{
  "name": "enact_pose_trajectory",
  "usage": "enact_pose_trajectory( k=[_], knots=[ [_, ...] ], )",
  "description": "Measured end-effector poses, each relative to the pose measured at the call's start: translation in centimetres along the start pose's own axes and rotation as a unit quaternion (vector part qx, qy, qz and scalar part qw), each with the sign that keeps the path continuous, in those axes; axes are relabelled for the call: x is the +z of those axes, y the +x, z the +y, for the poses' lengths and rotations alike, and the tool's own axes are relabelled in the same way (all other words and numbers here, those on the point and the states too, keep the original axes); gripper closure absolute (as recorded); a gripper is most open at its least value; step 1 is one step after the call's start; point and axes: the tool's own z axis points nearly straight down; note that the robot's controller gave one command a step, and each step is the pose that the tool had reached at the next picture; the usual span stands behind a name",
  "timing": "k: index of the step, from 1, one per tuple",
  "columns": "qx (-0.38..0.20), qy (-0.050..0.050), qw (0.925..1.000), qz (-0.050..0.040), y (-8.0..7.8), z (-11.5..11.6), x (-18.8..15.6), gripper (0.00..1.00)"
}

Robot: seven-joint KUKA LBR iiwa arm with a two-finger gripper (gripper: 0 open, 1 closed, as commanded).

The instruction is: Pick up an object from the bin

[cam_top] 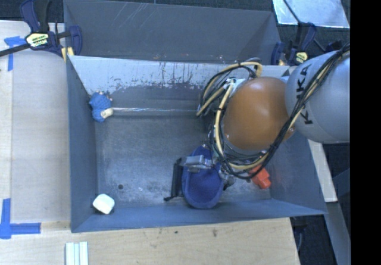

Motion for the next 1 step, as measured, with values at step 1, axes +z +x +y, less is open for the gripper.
enact_pose_trajectory(
  k=[1],
  knots=[
    [-0.339, -0.005, 0.9408, -0.0011, 5.08, -1.98, -3.70, 1.00]
  ],
)
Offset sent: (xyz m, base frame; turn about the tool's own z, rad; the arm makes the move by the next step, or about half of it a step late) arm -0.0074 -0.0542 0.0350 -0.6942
